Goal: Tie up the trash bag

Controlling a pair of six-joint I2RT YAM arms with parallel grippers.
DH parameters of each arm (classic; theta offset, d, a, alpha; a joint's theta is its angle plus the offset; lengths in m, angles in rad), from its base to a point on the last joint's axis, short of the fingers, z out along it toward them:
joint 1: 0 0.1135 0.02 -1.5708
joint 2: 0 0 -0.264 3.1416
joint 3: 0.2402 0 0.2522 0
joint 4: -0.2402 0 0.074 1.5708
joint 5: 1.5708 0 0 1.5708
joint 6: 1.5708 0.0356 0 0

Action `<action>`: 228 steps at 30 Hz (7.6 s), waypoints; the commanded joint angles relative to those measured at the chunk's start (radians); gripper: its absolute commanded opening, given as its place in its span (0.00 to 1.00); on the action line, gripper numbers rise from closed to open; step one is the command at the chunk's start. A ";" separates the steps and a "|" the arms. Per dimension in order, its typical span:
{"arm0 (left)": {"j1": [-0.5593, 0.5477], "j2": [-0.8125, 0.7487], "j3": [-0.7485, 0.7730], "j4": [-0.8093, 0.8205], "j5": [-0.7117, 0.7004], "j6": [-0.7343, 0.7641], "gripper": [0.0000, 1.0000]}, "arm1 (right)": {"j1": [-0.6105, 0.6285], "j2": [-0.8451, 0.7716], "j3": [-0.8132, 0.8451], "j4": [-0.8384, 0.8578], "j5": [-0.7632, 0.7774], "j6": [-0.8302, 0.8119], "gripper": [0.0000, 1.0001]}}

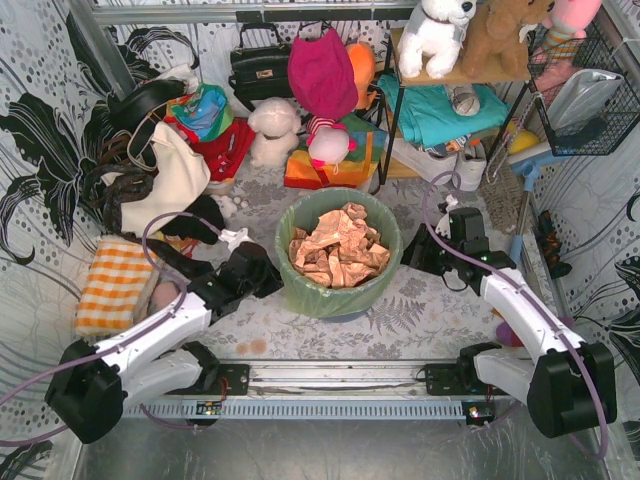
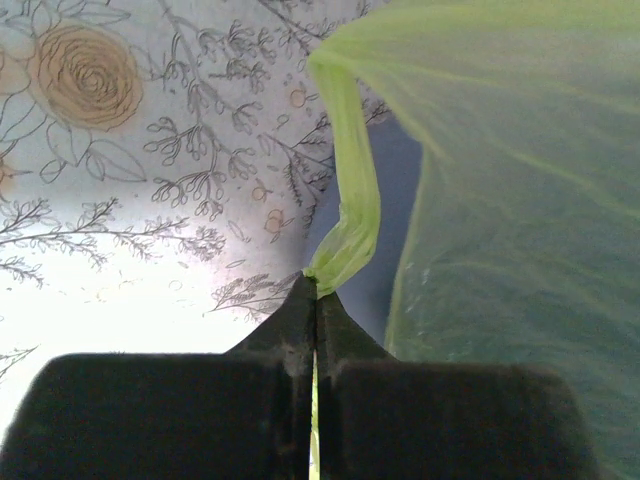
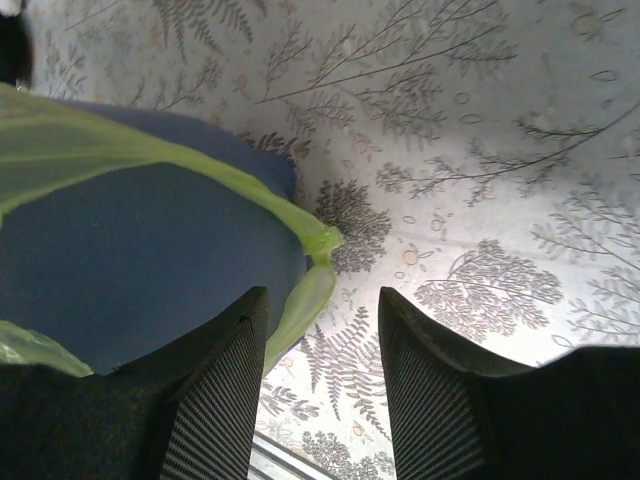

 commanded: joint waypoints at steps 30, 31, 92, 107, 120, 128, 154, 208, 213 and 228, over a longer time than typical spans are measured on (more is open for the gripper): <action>0.245 0.334 0.292 0.080 0.150 0.288 0.00 | 0.229 -0.166 -0.283 0.215 0.100 0.334 0.51; 0.246 0.333 0.290 0.078 0.150 0.288 0.00 | 0.229 -0.160 -0.295 0.234 0.112 0.356 0.52; 0.246 0.300 0.247 0.032 0.131 0.269 0.00 | 0.188 -0.292 -0.112 -0.234 0.497 0.244 0.00; 0.246 0.303 0.247 0.041 0.145 0.270 0.00 | 0.186 -0.127 -0.324 0.433 0.074 0.363 0.47; 0.245 0.297 0.246 0.036 0.146 0.269 0.00 | 0.170 0.140 -0.365 0.710 -0.041 0.406 0.47; 0.246 0.301 0.243 0.035 0.144 0.268 0.00 | 0.121 0.274 -0.402 0.857 -0.085 0.422 0.42; 0.246 0.259 0.229 0.003 0.108 0.272 0.00 | 0.052 0.256 -0.495 1.044 -0.069 0.493 0.00; 0.245 -0.321 0.413 0.202 0.444 0.345 0.00 | 0.052 -0.221 0.089 0.771 -0.383 0.369 0.00; 0.246 -0.242 0.463 0.252 0.507 0.350 0.00 | 0.054 -0.173 0.131 0.812 -0.406 0.399 0.00; 0.246 -0.377 0.257 0.023 0.409 0.382 0.00 | 0.054 -0.344 0.047 0.170 -0.006 0.239 0.00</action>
